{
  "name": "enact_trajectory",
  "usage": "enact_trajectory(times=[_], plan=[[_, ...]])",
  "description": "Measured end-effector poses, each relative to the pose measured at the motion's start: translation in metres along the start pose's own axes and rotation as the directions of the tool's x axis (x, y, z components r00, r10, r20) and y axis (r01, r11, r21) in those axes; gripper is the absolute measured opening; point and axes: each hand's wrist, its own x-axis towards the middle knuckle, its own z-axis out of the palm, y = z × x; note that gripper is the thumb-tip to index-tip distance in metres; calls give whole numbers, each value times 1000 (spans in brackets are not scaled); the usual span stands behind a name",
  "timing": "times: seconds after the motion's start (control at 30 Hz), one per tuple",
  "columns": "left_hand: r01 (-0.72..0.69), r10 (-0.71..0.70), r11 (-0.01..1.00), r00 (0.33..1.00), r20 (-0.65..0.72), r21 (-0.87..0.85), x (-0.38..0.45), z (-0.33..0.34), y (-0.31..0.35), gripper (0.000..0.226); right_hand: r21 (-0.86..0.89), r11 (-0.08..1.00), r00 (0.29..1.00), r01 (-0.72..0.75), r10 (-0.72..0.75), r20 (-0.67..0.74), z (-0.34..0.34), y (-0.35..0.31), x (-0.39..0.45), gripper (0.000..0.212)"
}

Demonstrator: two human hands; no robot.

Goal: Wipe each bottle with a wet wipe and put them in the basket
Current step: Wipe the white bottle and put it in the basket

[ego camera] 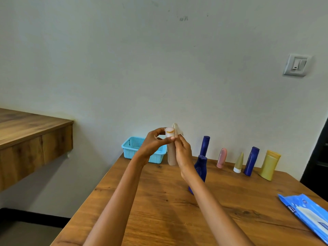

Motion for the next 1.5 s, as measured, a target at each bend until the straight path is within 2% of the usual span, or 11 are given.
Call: enact_trajectory(times=[0.2,0.33,0.43,0.53,0.67,0.77,0.9,1.03,1.13,1.27,1.5], plan=[[97,-117,982,986,-119,-160,0,-6,3,35,-303,913,962,273,-269,54,2,13,-25,10],[179,-205,970,967,-153,-164,0,-4,1,41,-468,822,945,324,-306,116,-1,26,-27,12],[229,-245,966,960,-139,-123,1,-2,2,54,-423,849,939,317,-344,13,1,16,-20,14],[201,-204,979,972,-114,-43,3,0,7,61,-398,883,954,248,-294,-56,1,3,-7,11],[188,-192,981,971,-144,-41,4,-4,10,57,-459,853,958,248,-286,-14,0,-3,3,21],[202,-238,958,955,-177,-201,3,-6,8,55,-483,816,929,319,-371,-13,-1,3,-9,23],[186,-261,936,937,-233,-300,1,-9,8,48,-464,821,918,333,-395,-39,-4,29,-30,10],[184,-258,942,933,-253,-282,-1,-14,6,50,-426,858,935,286,-348,-74,-6,43,-42,9],[202,-254,947,948,-194,-250,-4,-10,8,42,-462,813,908,355,-417,-37,-1,33,-34,12],[178,-213,956,967,-139,-231,-4,0,14,38,-368,872,921,323,-380,-91,3,7,-15,11],[141,-183,971,958,-220,-191,-1,0,12,52,-425,866,950,264,-309,-39,-2,12,-10,16]])
